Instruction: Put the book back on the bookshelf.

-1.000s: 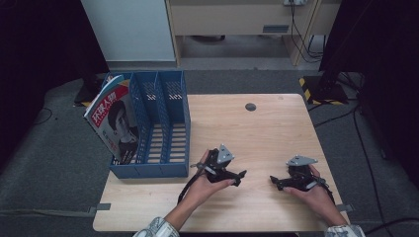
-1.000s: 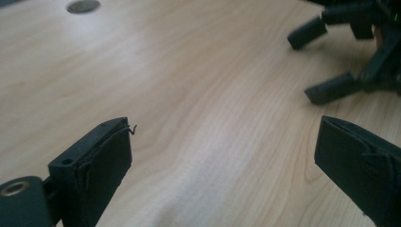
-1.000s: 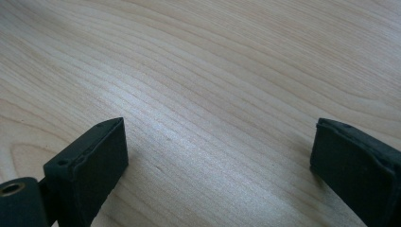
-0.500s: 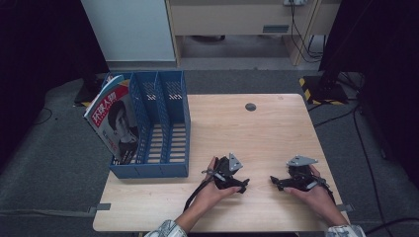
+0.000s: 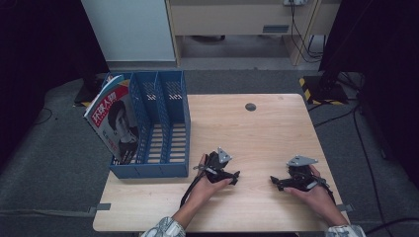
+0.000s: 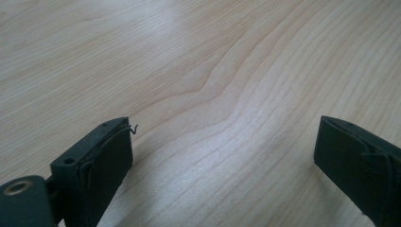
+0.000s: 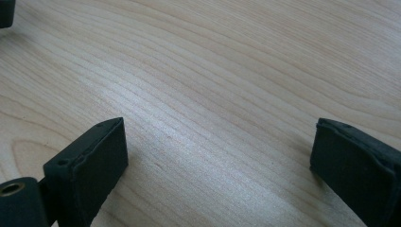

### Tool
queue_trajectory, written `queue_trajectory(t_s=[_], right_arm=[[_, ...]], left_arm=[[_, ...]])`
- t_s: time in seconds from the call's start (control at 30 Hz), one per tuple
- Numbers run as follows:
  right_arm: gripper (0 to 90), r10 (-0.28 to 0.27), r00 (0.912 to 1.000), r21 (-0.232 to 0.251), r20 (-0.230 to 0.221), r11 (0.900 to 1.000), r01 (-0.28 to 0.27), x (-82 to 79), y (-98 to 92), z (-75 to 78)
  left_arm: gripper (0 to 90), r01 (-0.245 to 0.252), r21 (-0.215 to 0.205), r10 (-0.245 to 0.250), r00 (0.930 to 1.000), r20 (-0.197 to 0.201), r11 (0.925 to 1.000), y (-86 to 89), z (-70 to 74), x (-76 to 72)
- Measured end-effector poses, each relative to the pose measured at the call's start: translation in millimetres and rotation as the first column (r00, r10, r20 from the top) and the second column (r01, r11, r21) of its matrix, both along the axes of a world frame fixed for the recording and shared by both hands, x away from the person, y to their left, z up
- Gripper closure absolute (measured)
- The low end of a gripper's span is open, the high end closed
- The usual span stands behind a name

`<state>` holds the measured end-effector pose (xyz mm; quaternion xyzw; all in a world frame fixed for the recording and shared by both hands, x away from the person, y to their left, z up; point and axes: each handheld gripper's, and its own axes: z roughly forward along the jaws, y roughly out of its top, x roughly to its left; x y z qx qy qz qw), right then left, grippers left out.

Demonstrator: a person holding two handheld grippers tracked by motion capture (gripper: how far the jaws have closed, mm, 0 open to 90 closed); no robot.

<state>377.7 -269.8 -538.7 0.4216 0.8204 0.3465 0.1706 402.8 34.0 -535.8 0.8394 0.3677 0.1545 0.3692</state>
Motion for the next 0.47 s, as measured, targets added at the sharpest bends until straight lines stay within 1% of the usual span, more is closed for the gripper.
queue_trajectory(t_s=[0.03, 0.1, 0.13, 0.17, 0.47], right_arm=[[5.4, 0.000, 1.0000, 0.000, 0.001, 1.000, 0.000, 0.0, 0.0, 0.0], [5.4, 0.000, 1.0000, 0.000, 0.000, 1.000, 0.000, 0.0, 0.0, 0.0], [5.4, 0.000, 1.0000, 0.000, 0.000, 1.000, 0.000, 0.0, 0.0, 0.0], [5.4, 0.000, 1.0000, -0.001, 0.001, 1.000, 0.000, 0.0, 0.0, 0.0], [5.4, -0.003, 1.0000, -0.002, 0.004, 1.000, 0.003, -0.6, 0.0, -0.2]], left_arm=[[5.1, -0.003, -0.005, 0.003, 1.0000, -0.002, 1.0000, 0.3, -0.1, 0.6], [5.1, -0.003, 0.003, 0.003, 1.0000, -0.006, 1.0000, 0.3, -0.4, 1.2], [5.0, -0.008, 0.017, 0.008, 0.9997, -0.021, 0.9998, 0.0, -1.2, 1.8], [4.8, -0.005, 0.028, 0.005, 0.9997, -0.022, 0.9996, 0.0, -1.5, 2.2], [3.4, -0.010, 0.031, 0.011, 0.9996, -0.026, 0.9995, -0.4, -1.6, 2.8]])
